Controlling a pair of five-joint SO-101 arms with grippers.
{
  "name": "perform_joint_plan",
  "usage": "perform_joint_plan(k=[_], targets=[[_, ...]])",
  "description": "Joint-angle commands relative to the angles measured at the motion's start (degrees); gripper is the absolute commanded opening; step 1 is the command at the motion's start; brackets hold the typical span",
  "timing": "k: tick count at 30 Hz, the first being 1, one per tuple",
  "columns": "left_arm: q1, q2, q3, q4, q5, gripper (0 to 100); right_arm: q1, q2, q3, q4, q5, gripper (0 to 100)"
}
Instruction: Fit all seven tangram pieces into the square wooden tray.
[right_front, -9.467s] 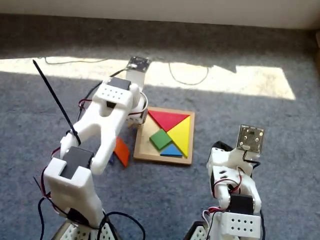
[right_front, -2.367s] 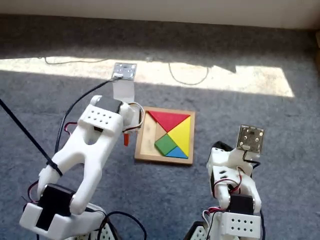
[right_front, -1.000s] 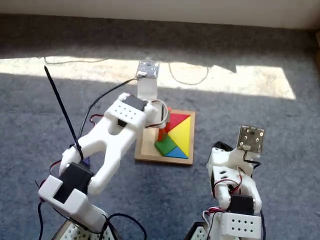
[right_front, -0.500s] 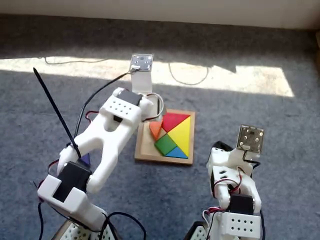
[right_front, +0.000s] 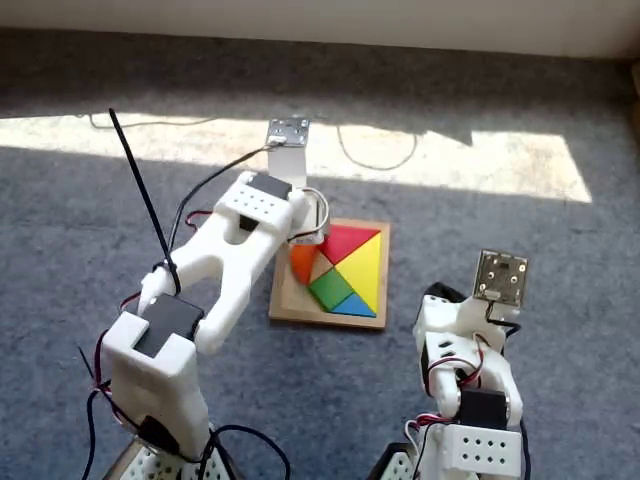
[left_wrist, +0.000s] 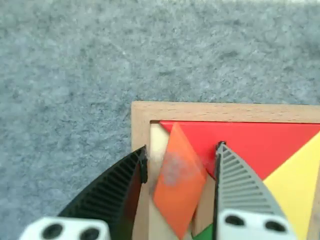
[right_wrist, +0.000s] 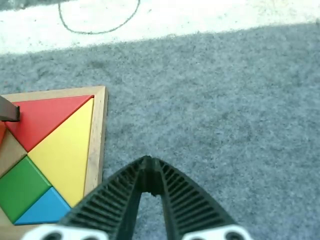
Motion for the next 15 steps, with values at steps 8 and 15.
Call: perform_joint_plan(k=[8, 15], targets=[[-2.15, -0.66, -10.77, 14.24, 0.70, 22, 0.22, -1.10, -2.95, -1.45, -0.26, 1.3], [-4.26, -6.55, -15.34, 22.95, 0.79, 22, 0.22, -1.10, -2.95, -1.45, -0.18, 1.3]])
